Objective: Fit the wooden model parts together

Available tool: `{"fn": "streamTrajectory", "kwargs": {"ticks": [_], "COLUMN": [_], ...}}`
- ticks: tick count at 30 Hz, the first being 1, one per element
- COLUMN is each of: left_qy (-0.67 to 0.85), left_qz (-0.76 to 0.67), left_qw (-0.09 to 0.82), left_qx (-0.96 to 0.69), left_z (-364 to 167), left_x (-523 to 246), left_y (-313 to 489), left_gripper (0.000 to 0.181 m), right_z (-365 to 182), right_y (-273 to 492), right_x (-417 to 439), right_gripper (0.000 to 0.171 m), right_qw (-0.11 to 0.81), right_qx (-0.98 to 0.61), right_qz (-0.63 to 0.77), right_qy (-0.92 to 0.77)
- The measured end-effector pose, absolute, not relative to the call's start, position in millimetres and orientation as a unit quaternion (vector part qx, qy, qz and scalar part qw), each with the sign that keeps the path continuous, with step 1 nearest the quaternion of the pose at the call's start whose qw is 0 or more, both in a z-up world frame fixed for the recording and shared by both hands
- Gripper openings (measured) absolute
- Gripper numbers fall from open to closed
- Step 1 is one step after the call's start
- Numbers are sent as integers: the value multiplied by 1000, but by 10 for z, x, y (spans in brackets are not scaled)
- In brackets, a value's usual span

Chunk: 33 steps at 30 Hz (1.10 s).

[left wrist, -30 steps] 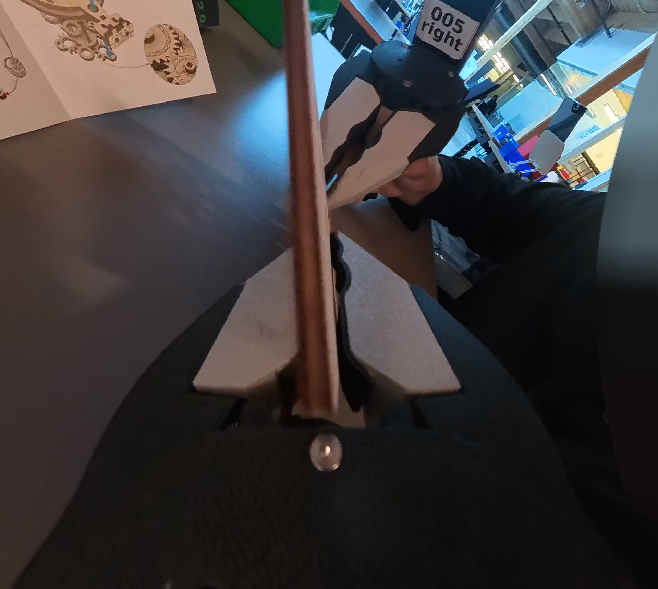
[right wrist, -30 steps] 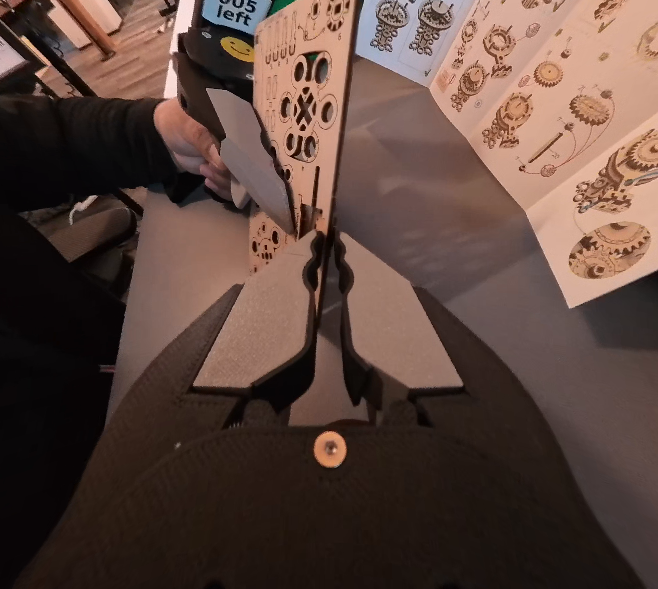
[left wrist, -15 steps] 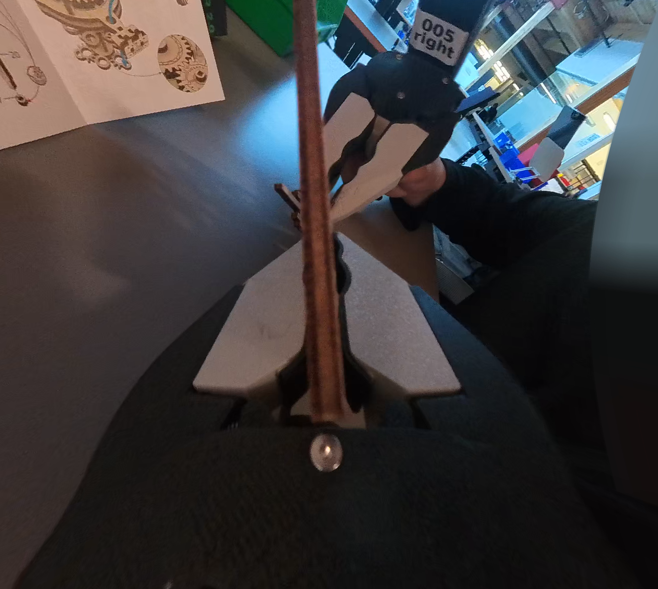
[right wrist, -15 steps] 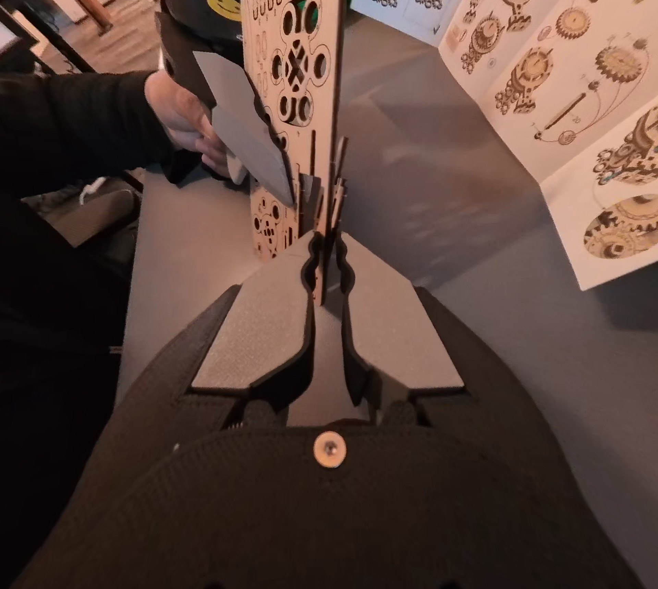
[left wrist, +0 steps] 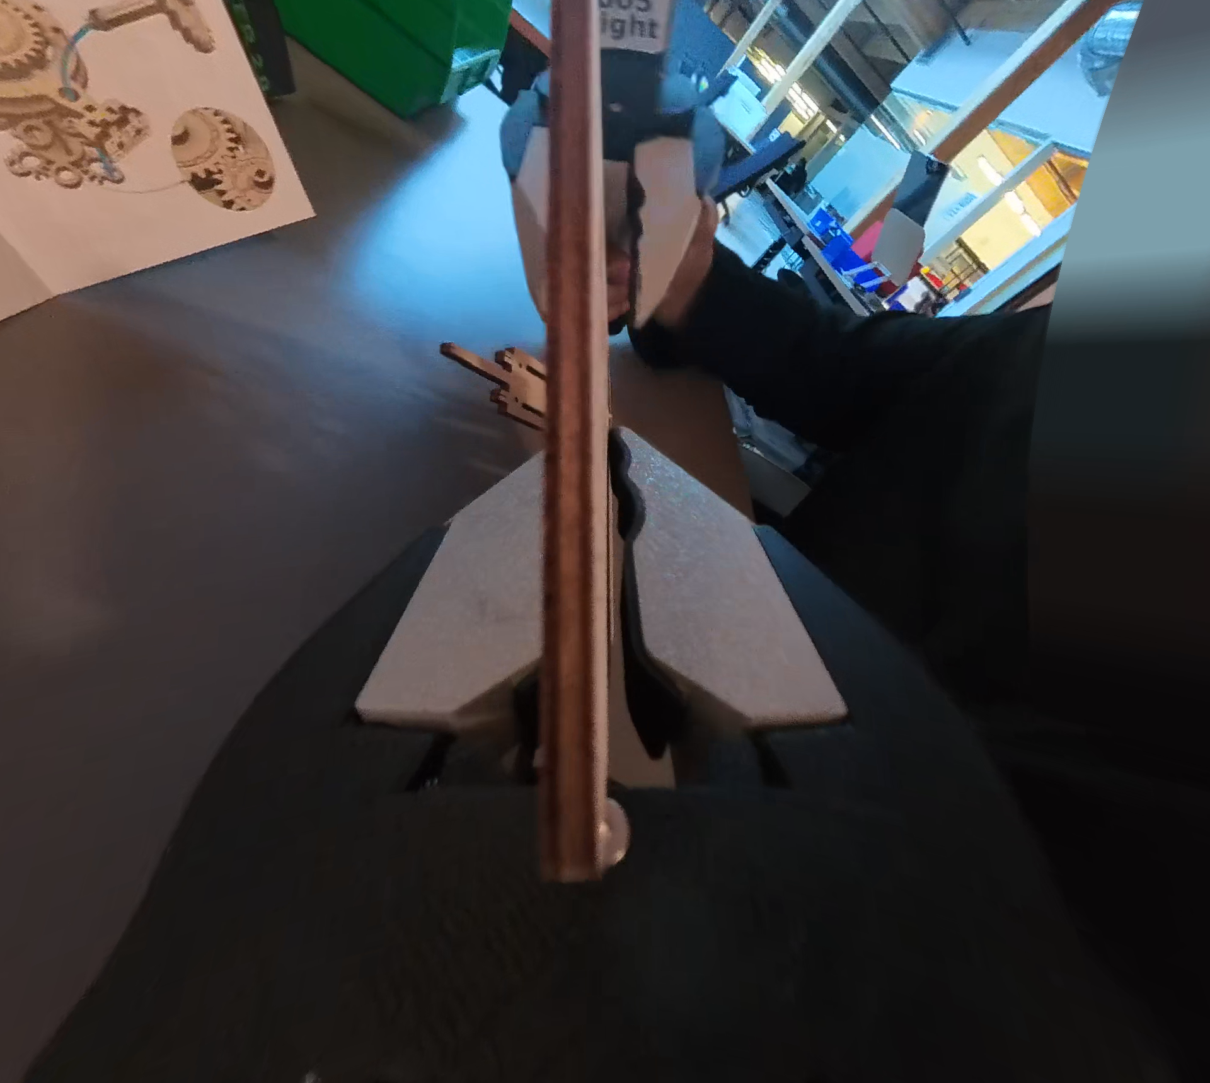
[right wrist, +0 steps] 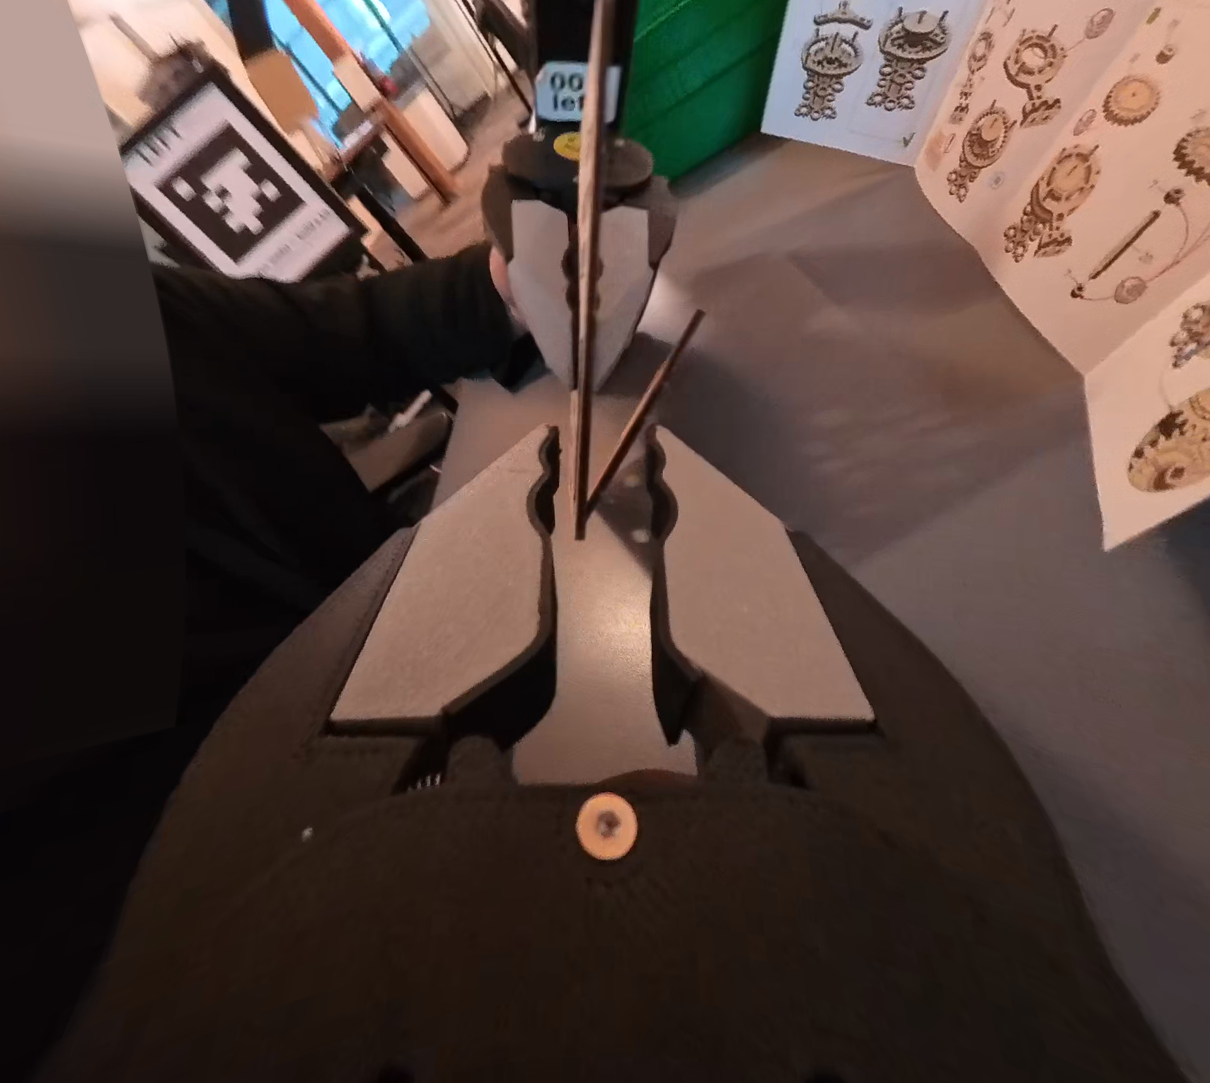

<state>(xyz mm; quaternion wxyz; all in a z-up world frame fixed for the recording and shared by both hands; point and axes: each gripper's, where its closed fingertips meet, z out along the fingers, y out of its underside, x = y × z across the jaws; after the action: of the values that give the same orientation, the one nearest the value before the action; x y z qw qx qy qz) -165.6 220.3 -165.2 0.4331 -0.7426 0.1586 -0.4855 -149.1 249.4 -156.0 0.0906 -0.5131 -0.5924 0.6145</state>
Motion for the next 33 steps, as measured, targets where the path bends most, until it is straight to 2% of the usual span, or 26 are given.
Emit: {"fn": "streamTrajectory", "kwargs": {"ticks": [4,8,9,10,11,15,19,24,26,27,30,33], "left_qy": [198,244,254,263,268,295,346,313,276,256,212,194], "left_qz": [-468,-442,-429,-415,-409,-393,-326,-322,-350,-364,-400,-436], "left_qw": [436,448,449,449,450,451,476,476,460,451,434,433], "left_qx": [-742,-738,-741,-746,-748,-746,-740,-756,-768,-774,-779,-765], "left_z": [-1659,-1644,-1662,-1690,-1695,-1677,-1658,-1647,-1665,-1678,-1689,-1618], "left_x": [-1563,-1450,-1431,-1419,-1406,-1327,-1255,-1379,-1432,-1462,-1534,-1538], "left_y": [2153,2097,2092,2092,2088,2034,1989,2056,2095,2116,2148,2141], "left_gripper": [5,3,3,4,2,2,2,3,4,1,5,0], "right_z": [-1720,-1798,-1805,-1810,-1828,-2030,-2038,-2053,-2140,-2131,-1864,-1591], "right_y": [2505,2358,2320,2283,2262,2377,2547,2645,2736,2795,2780,2343], "right_x": [-1549,-1587,-1577,-1555,-1540,-1583,-1598,-1518,-1496,-1501,-1520,-1451], "right_gripper": [30,29,23,6,0,0,0,0,27,33,38,37], "right_qw": [52,-6,-19,-29,-32,-11,-25,-14,13,42,122,106], "right_qx": [-552,-564,-560,-552,-549,-601,-632,-640,-654,-653,-603,-512], "right_qz": [604,614,617,619,615,567,580,551,515,502,503,551], "right_qy": [-572,-552,-553,-558,-564,-563,-512,-535,-553,-565,-607,-650]}}
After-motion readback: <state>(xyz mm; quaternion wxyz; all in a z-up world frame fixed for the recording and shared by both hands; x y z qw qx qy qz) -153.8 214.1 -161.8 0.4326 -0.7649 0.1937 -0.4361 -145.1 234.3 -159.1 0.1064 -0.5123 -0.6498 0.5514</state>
